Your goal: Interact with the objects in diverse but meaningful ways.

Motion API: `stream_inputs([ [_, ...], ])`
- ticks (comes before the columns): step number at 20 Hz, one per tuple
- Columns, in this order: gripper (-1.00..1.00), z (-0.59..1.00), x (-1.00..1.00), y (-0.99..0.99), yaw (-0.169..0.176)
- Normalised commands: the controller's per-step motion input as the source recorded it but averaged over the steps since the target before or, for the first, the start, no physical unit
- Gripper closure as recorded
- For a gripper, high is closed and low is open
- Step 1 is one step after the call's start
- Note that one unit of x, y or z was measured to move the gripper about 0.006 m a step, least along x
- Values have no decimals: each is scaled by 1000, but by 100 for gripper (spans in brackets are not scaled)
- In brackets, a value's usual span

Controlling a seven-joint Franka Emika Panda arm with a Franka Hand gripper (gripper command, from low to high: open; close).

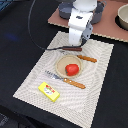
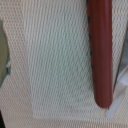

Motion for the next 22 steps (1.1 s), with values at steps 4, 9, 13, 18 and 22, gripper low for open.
stream_inputs([
  [4,100,-277,-51,0,0],
  [9,100,-306,-98,0,0],
  [13,100,-299,-127,0,0],
  [18,100,-265,-78,0,1],
  [22,100,347,-1,51,3],
])
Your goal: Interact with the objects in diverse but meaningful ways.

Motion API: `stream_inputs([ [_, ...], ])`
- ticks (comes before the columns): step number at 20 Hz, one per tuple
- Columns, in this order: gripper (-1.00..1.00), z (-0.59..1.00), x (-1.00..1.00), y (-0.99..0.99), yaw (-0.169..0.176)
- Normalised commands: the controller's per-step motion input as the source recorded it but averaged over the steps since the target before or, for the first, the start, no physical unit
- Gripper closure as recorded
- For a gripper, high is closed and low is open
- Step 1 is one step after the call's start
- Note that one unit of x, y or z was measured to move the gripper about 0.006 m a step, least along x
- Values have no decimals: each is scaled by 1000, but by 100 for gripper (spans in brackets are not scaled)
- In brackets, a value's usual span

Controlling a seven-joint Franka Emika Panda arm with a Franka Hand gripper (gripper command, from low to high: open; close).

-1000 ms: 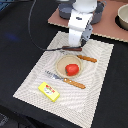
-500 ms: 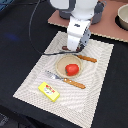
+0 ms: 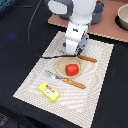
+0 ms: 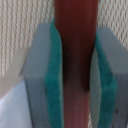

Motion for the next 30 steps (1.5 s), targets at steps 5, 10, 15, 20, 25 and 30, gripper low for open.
stream_inputs([
  [5,100,1000,22,506,55],
  [10,100,1000,5,658,64],
  [15,100,712,-451,667,57],
  [20,100,857,-691,489,12],
  [25,100,395,-891,438,0],
  [30,100,23,-1000,386,0],
])
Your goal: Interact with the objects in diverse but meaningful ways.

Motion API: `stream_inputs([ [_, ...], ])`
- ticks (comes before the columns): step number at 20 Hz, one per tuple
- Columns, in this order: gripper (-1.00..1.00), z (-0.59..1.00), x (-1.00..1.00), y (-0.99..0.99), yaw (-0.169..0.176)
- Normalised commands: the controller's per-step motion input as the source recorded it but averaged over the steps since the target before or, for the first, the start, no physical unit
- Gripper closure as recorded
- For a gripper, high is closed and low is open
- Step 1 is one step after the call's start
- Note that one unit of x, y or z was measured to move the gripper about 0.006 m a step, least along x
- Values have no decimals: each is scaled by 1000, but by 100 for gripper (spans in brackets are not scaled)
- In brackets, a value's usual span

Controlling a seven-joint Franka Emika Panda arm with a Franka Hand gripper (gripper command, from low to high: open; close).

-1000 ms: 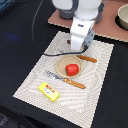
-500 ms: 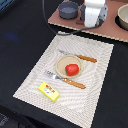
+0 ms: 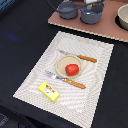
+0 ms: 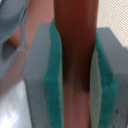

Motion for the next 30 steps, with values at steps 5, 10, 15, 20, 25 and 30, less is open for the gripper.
stream_inputs([
  [5,100,-254,-914,493,0],
  [10,100,-507,-875,565,0],
  [15,100,-455,-461,464,0],
  [20,100,-398,-332,349,0],
  [25,100,-234,-149,219,0],
  [30,-100,-97,0,291,0],
])
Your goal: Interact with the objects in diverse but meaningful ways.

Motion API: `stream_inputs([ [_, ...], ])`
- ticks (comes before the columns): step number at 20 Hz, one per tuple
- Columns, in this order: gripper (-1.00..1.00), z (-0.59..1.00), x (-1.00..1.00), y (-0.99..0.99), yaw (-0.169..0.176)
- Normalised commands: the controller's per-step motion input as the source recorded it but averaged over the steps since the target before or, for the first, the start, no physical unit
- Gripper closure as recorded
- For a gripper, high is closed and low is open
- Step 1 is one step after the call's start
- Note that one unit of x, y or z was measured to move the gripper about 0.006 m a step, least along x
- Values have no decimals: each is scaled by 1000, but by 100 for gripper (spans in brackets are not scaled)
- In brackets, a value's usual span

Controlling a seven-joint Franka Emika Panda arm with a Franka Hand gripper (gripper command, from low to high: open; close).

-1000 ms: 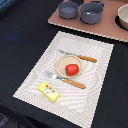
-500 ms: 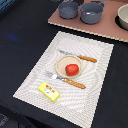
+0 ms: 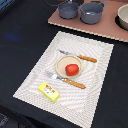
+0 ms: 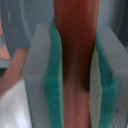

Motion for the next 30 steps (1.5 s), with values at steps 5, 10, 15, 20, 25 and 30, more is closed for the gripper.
stream_inputs([
  [5,-100,-5,3,323,-6],
  [10,-100,256,0,304,-1],
  [15,-100,1000,207,427,-62],
  [20,-100,1000,391,328,-93],
  [25,-100,973,758,133,-106],
  [30,-100,763,815,-17,-121],
])
